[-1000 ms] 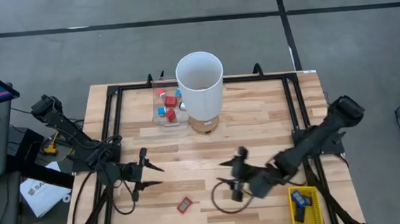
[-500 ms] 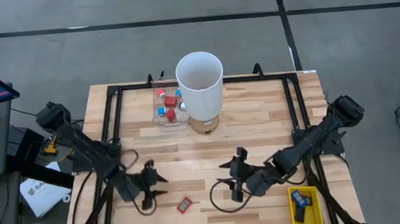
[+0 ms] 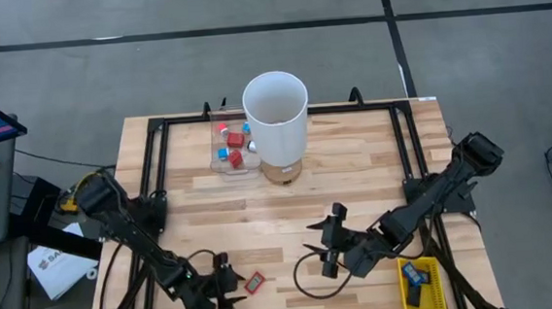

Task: Pick & Place Office items
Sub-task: Put the red digital timer into the yellow basket

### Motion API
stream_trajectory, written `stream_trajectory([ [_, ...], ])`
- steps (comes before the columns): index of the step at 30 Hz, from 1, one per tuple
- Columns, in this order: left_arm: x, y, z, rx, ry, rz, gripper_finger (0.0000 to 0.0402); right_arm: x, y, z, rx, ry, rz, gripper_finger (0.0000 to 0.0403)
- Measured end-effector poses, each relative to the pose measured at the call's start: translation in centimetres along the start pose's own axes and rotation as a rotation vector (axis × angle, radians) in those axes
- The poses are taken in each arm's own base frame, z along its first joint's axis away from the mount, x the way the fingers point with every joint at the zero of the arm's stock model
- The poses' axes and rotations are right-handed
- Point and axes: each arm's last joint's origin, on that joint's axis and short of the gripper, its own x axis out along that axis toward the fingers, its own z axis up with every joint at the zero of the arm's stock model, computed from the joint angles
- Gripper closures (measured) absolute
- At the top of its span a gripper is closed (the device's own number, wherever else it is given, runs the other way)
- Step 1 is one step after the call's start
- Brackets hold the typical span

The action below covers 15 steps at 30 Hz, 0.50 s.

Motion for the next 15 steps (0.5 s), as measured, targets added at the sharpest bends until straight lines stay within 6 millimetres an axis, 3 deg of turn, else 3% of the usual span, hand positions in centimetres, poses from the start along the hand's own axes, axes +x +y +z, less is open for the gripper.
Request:
stream_trajectory([
  [6,1.3,0.3,-0.1,-0.199,-0.041,0.08,0.0125,0.2,-0.2,0.0,-0.049,0.007,-0.009,0.0188],
  [11,3.1,0.9,-0.7,-0.278,0.003,0.099,0.0117,0.2,-0.3,0.0,-0.082,0.008,-0.013,0.0188],
  [15,3.9,0.3,-0.7,-0.289,0.017,0.089,0.0117,0.2,-0.3,0.1,-0.096,0.008,-0.013,0.0188],
])
